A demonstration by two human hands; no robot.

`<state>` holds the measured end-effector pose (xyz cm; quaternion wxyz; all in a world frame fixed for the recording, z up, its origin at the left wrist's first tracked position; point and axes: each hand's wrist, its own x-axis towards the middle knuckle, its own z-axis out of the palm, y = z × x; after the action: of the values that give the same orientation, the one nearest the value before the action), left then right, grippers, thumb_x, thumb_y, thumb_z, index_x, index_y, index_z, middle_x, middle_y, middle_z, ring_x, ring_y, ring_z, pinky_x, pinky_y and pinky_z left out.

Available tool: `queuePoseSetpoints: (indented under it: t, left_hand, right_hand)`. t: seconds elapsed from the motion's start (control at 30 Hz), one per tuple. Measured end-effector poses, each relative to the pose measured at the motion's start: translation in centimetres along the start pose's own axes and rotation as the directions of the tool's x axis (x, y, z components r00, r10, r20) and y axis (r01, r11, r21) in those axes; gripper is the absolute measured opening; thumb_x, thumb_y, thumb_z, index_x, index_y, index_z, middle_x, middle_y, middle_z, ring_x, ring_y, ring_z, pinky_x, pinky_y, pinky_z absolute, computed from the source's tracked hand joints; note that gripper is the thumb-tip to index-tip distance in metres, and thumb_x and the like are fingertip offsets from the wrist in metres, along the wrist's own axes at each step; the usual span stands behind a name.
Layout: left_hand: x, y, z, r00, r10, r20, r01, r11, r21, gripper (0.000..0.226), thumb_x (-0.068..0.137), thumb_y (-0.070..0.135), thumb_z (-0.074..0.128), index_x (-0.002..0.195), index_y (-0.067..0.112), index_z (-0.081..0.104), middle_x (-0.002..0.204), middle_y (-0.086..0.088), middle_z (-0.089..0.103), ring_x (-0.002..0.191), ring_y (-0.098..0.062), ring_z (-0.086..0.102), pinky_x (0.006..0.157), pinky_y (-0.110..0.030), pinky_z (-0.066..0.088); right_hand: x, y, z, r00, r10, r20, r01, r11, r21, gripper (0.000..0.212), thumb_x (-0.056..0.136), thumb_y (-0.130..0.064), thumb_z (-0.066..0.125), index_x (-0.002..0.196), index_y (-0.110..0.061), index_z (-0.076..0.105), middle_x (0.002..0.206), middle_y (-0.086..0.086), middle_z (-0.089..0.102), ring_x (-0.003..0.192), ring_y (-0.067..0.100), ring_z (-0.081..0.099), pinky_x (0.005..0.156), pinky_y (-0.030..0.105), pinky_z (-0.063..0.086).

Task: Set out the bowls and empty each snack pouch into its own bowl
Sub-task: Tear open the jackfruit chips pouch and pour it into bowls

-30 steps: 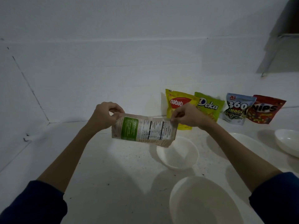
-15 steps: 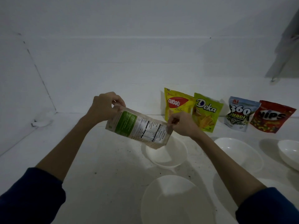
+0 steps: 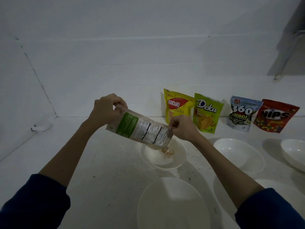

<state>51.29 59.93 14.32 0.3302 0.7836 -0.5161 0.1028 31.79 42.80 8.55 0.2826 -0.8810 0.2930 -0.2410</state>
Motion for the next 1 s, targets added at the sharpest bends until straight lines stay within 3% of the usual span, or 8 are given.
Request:
queuePoseSetpoints:
  t: [0.13, 0.4, 0.6, 0.83, 1.0]
  left_hand:
    - [0.0, -0.5, 0.4, 0.999, -0.028, 0.032, 0.028, 1.000, 0.005, 0.012, 0.076, 0.028, 0.052, 0.073, 0.030, 0.063, 0.083, 0.009, 0.060, 0.082, -0.013, 0.058, 0.094, -0.053, 0.040]
    - [0.5, -0.4, -0.1, 1.000, -0.009, -0.006, 0.009, 1.000, -0.022, 0.020, 0.074, 0.029, 0.046, 0.074, 0.027, 0.066, 0.084, 0.007, 0.062, 0.080, -0.013, 0.058, 0.092, -0.053, 0.043]
    - [0.0, -0.8, 0.2, 0.997, -0.077, 0.032, 0.078, 0.997, -0.029, 0.022, 0.069, 0.034, 0.049, 0.077, 0.023, 0.067, 0.090, 0.001, 0.066, 0.085, -0.016, 0.060, 0.094, -0.054, 0.041]
    - [0.1, -1.1, -0.8, 0.996, -0.093, -0.009, 0.093, 0.994, -0.053, 0.021, 0.069, 0.032, 0.051, 0.077, 0.023, 0.067, 0.088, 0.003, 0.065, 0.085, -0.016, 0.060, 0.093, -0.053, 0.043]
    - [-0.3, -0.9, -0.7, 0.995, -0.096, -0.001, 0.096, 0.994, -0.059, 0.020, 0.069, 0.031, 0.050, 0.077, 0.023, 0.068, 0.087, 0.004, 0.065, 0.086, -0.018, 0.061, 0.090, -0.053, 0.045]
  right_hand:
    - [0.4, 0.3, -0.2, 1.000, 0.009, -0.014, -0.009, 1.000, -0.001, 0.012, 0.073, 0.004, 0.061, 0.078, 0.001, 0.070, 0.084, 0.018, 0.070, 0.076, 0.016, 0.054, 0.068, 0.033, 0.049]
    - [0.4, 0.3, 0.4, 1.000, -0.018, 0.007, 0.018, 1.000, 0.013, 0.010, 0.071, 0.004, 0.062, 0.075, 0.000, 0.071, 0.081, 0.017, 0.070, 0.071, 0.015, 0.053, 0.058, 0.024, 0.042]
    - [0.7, 0.2, 0.5, 0.999, -0.021, -0.030, 0.022, 1.000, 0.014, 0.013, 0.071, 0.006, 0.060, 0.075, 0.000, 0.071, 0.081, 0.017, 0.071, 0.073, 0.016, 0.054, 0.066, 0.031, 0.048]
    - [0.7, -0.5, 0.9, 0.996, -0.056, -0.064, 0.060, 0.996, 0.068, 0.011, 0.072, 0.007, 0.061, 0.075, 0.002, 0.070, 0.078, 0.016, 0.070, 0.071, 0.015, 0.055, 0.065, 0.026, 0.044]
    - [0.5, -0.3, 0.8, 0.995, -0.069, -0.073, 0.073, 0.996, 0.057, 0.010, 0.072, 0.006, 0.062, 0.074, 0.002, 0.071, 0.076, 0.018, 0.071, 0.069, 0.016, 0.055, 0.065, 0.032, 0.049]
